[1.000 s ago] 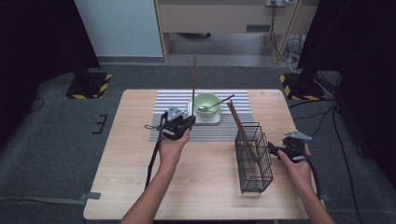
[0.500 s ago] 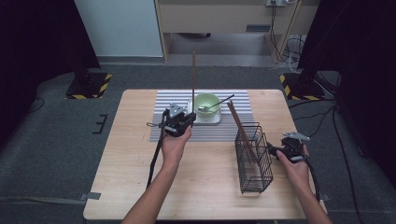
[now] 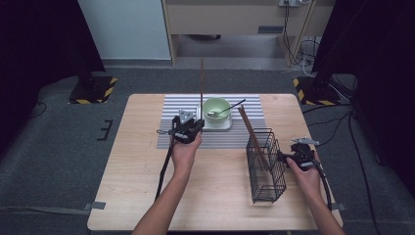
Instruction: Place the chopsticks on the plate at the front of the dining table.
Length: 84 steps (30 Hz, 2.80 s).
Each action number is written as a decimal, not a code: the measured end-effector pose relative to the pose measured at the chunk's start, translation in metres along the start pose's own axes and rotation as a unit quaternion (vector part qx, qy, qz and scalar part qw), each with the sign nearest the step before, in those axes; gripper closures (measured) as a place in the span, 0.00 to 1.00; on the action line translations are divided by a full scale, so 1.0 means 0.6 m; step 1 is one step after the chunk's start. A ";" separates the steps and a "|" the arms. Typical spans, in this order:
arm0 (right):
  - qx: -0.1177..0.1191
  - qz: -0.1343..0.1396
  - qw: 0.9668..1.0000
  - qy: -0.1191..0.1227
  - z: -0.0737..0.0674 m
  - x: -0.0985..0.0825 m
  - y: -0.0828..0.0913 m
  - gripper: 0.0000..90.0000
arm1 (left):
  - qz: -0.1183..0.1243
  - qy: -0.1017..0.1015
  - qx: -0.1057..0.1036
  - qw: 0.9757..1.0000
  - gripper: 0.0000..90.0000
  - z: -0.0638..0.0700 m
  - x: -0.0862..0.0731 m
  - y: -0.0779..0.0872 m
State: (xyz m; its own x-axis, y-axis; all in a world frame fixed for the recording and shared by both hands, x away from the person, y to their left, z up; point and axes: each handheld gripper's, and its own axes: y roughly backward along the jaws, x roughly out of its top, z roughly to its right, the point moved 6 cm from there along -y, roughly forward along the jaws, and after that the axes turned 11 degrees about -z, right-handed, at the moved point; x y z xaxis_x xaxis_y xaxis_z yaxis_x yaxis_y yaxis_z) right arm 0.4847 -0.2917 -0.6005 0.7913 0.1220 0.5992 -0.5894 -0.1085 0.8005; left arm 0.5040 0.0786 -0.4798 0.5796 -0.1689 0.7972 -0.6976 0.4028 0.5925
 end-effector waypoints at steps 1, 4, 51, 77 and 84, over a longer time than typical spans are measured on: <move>0.001 -0.002 1.000 -0.001 0.000 0.000 -0.001 0.11 | 0.002 0.005 0.002 1.000 0.95 -0.001 -0.001 -0.001; 0.002 -0.002 1.000 -0.001 -0.003 0.001 -0.001 0.11 | 0.001 0.012 0.008 1.000 0.95 -0.004 -0.006 -0.006; 0.001 -0.007 1.000 -0.003 -0.015 -0.003 0.000 0.07 | -0.065 0.060 0.054 0.995 0.95 -0.020 -0.092 -0.110; 0.001 -0.008 1.000 -0.003 -0.015 -0.003 0.000 0.06 | -0.084 0.081 0.054 0.992 0.95 -0.045 -0.104 -0.108; 0.001 -0.008 1.000 -0.003 -0.015 -0.003 0.000 0.06 | -0.084 0.083 0.058 0.991 0.95 -0.050 -0.104 -0.106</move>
State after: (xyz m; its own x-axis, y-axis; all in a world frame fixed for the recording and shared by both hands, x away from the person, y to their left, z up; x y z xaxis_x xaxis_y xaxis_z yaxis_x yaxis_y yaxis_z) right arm 0.4818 -0.2828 -0.6016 0.8014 0.1172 0.5865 -0.5767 -0.1084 0.8097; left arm 0.5248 0.0908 -0.5709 0.7467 -0.0700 0.6614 -0.6232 0.2739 0.7325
